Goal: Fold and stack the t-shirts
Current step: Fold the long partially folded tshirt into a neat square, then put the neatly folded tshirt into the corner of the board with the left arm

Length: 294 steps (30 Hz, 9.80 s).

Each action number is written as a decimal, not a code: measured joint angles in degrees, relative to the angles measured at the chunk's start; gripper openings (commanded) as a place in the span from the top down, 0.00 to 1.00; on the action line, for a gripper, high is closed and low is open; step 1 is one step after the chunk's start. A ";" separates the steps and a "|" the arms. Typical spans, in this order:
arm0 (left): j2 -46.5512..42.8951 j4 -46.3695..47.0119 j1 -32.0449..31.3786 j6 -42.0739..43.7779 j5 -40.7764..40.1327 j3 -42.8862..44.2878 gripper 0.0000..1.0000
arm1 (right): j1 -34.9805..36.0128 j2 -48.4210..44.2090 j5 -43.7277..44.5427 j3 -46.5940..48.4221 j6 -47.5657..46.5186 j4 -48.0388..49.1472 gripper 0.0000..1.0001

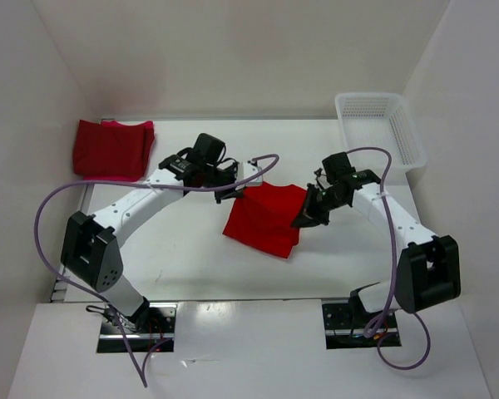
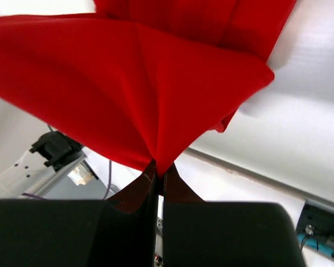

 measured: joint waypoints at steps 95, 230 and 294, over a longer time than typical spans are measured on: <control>8.15 13.16 14.56 -29.90 3.80 -8.11 0.00 | 4.11 17.53 13.99 -4.87 10.54 21.79 1.00; 38.01 5.55 6.62 -35.01 8.09 17.97 1.00 | 0.92 -16.74 33.51 -5.07 17.90 -6.86 0.57; 28.41 26.05 46.01 -5.97 -49.07 25.27 1.00 | -0.02 -17.16 32.33 -4.98 14.84 -6.97 0.57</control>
